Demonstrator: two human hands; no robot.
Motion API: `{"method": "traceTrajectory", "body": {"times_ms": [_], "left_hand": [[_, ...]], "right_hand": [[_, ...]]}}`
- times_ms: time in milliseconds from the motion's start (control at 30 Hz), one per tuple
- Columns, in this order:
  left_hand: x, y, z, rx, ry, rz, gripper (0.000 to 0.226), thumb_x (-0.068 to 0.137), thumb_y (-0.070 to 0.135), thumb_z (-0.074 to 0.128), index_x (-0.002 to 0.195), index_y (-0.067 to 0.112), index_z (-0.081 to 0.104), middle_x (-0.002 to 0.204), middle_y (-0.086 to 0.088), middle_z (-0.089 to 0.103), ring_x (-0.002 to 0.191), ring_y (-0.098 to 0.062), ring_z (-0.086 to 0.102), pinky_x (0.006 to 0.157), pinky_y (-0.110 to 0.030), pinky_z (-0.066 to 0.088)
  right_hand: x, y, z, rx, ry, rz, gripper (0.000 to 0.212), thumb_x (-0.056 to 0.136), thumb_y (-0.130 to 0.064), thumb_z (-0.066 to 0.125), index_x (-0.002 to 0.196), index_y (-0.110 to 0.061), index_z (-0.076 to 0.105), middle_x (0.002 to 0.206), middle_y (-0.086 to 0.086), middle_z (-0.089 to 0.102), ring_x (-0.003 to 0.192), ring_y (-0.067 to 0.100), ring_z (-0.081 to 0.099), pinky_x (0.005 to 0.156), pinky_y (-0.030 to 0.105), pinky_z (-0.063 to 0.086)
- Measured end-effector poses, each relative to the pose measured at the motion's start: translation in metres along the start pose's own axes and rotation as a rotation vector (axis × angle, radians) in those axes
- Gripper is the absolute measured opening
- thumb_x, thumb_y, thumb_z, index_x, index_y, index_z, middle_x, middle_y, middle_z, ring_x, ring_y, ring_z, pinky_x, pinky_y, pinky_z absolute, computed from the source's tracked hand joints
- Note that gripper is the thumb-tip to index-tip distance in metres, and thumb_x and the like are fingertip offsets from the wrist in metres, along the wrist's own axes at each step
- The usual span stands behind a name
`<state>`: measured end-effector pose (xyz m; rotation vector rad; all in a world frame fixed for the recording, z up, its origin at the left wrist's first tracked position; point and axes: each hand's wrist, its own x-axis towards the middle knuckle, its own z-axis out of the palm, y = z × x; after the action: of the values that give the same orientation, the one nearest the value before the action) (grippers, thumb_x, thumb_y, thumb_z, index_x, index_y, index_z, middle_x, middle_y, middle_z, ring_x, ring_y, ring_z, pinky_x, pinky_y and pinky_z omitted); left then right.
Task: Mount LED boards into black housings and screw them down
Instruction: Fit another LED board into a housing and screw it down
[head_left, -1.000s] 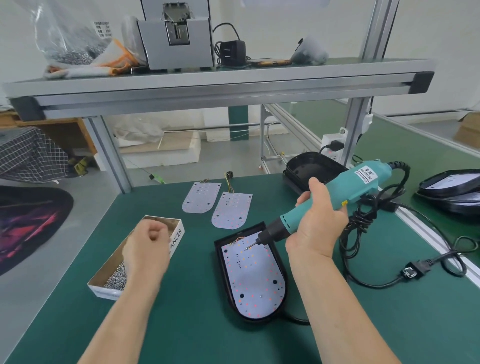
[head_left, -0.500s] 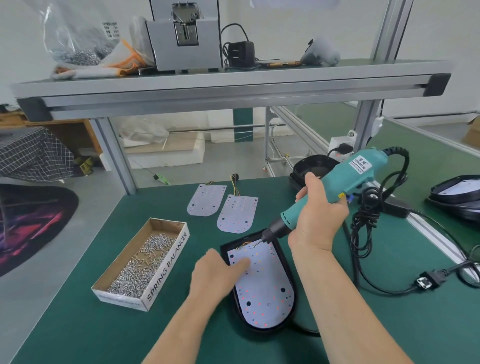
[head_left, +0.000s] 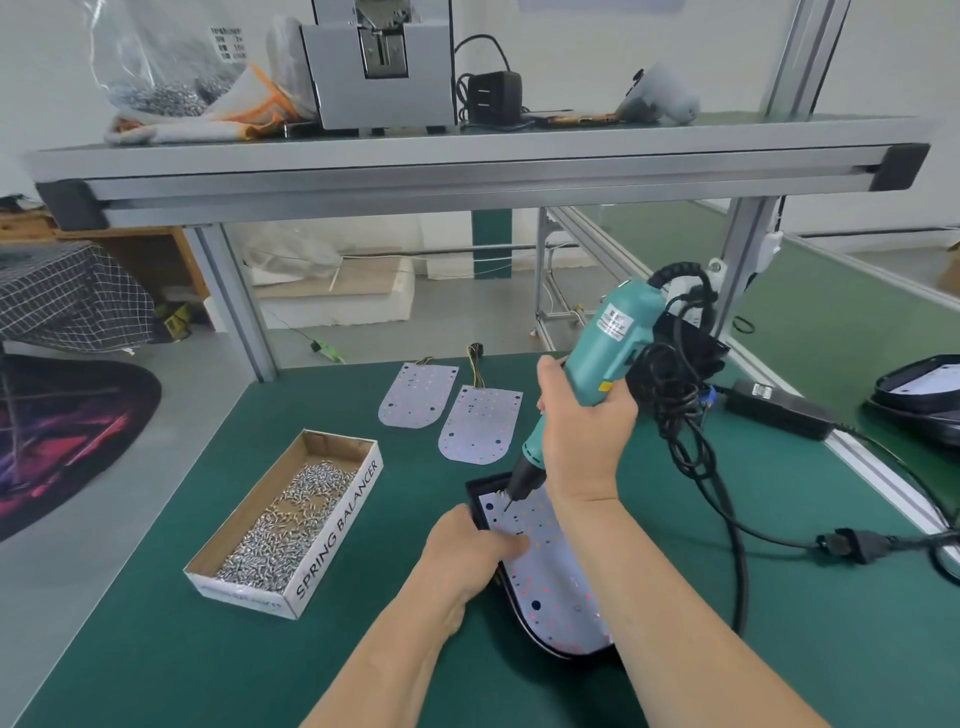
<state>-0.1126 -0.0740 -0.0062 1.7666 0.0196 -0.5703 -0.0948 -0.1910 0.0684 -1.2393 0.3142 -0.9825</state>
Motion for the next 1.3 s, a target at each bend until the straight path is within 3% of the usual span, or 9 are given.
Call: {"method": "traceTrajectory", "body": {"times_ms": [200, 400, 500, 700, 900, 1067, 1167, 1233, 1300], "left_hand": [[0.005, -0.004, -0.001, -0.050, -0.006, -0.018, 0.022, 0.080, 0.003, 0.074, 0.101, 0.011, 0.074, 0.093, 0.003, 0.079, 0.088, -0.016, 0.075, 0.070, -0.024, 0.052], [0.007, -0.004, -0.001, -0.064, -0.014, 0.002, 0.024, 0.080, 0.002, 0.073, 0.103, 0.010, 0.073, 0.096, 0.001, 0.079, 0.094, -0.020, 0.074, 0.092, -0.038, 0.057], [0.008, -0.005, -0.001, -0.072, -0.004, -0.004, 0.026, 0.079, 0.002, 0.074, 0.104, 0.009, 0.072, 0.095, 0.000, 0.079, 0.094, -0.021, 0.074, 0.090, -0.038, 0.058], [0.008, -0.006, 0.001, -0.097, 0.037, -0.018, 0.025, 0.077, 0.002, 0.075, 0.101, 0.011, 0.070, 0.089, 0.003, 0.079, 0.087, -0.017, 0.075, 0.069, -0.025, 0.053], [0.010, -0.008, 0.001, -0.099, 0.073, -0.025, 0.024, 0.074, 0.002, 0.078, 0.095, 0.010, 0.070, 0.088, 0.000, 0.078, 0.088, -0.020, 0.074, 0.069, -0.026, 0.052], [0.007, -0.008, 0.001, -0.100, 0.067, -0.030, 0.025, 0.075, 0.003, 0.078, 0.097, 0.010, 0.070, 0.088, 0.002, 0.078, 0.088, -0.018, 0.073, 0.068, -0.026, 0.051], [0.007, -0.005, 0.000, -0.100, 0.053, -0.034, 0.027, 0.077, 0.001, 0.077, 0.102, 0.007, 0.069, 0.093, -0.001, 0.078, 0.090, -0.020, 0.073, 0.070, -0.028, 0.054], [0.007, -0.003, 0.000, -0.114, 0.042, -0.039, 0.029, 0.078, -0.001, 0.075, 0.106, 0.005, 0.068, 0.096, -0.005, 0.078, 0.093, -0.024, 0.074, 0.081, -0.036, 0.058], [0.008, -0.002, 0.000, -0.110, 0.021, -0.037, 0.028, 0.080, -0.002, 0.073, 0.106, 0.005, 0.069, 0.097, -0.004, 0.078, 0.093, -0.023, 0.074, 0.084, -0.036, 0.058]], "right_hand": [[-0.007, 0.007, 0.009, -0.050, -0.065, -0.040, 0.025, 0.082, -0.015, 0.075, 0.071, -0.012, 0.053, 0.060, -0.006, 0.052, 0.057, 0.013, 0.049, 0.059, 0.032, 0.047], [-0.006, 0.010, 0.011, -0.074, -0.093, -0.058, 0.027, 0.080, -0.019, 0.073, 0.068, -0.016, 0.050, 0.056, -0.014, 0.049, 0.055, 0.011, 0.045, 0.057, 0.027, 0.043], [-0.007, 0.010, 0.014, -0.094, -0.141, -0.089, 0.028, 0.078, -0.023, 0.072, 0.065, -0.024, 0.047, 0.053, -0.016, 0.048, 0.052, 0.008, 0.043, 0.055, 0.022, 0.041], [-0.005, 0.013, 0.017, -0.129, -0.192, -0.064, 0.033, 0.076, -0.026, 0.070, 0.062, -0.025, 0.040, 0.050, -0.016, 0.041, 0.051, 0.010, 0.037, 0.053, 0.024, 0.037], [-0.011, 0.019, 0.024, -0.179, -0.267, -0.088, 0.036, 0.078, -0.023, 0.069, 0.062, -0.022, 0.037, 0.047, -0.015, 0.040, 0.046, 0.008, 0.034, 0.049, 0.017, 0.033], [-0.009, 0.021, 0.025, -0.194, -0.243, -0.058, 0.038, 0.081, -0.019, 0.070, 0.062, -0.022, 0.037, 0.046, -0.015, 0.040, 0.047, 0.009, 0.033, 0.051, 0.024, 0.035], [-0.011, 0.016, 0.021, -0.174, -0.241, -0.076, 0.035, 0.081, -0.026, 0.072, 0.064, -0.021, 0.042, 0.049, -0.016, 0.043, 0.049, 0.008, 0.038, 0.055, 0.023, 0.037], [-0.010, 0.004, 0.018, -0.120, -0.219, -0.113, 0.030, 0.081, -0.035, 0.074, 0.066, -0.025, 0.049, 0.054, -0.017, 0.050, 0.052, 0.006, 0.045, 0.058, 0.021, 0.041], [0.002, -0.013, 0.012, -0.068, -0.167, -0.165, 0.025, 0.081, -0.039, 0.075, 0.071, -0.025, 0.057, 0.061, -0.017, 0.058, 0.058, 0.007, 0.053, 0.064, 0.030, 0.047]]}}
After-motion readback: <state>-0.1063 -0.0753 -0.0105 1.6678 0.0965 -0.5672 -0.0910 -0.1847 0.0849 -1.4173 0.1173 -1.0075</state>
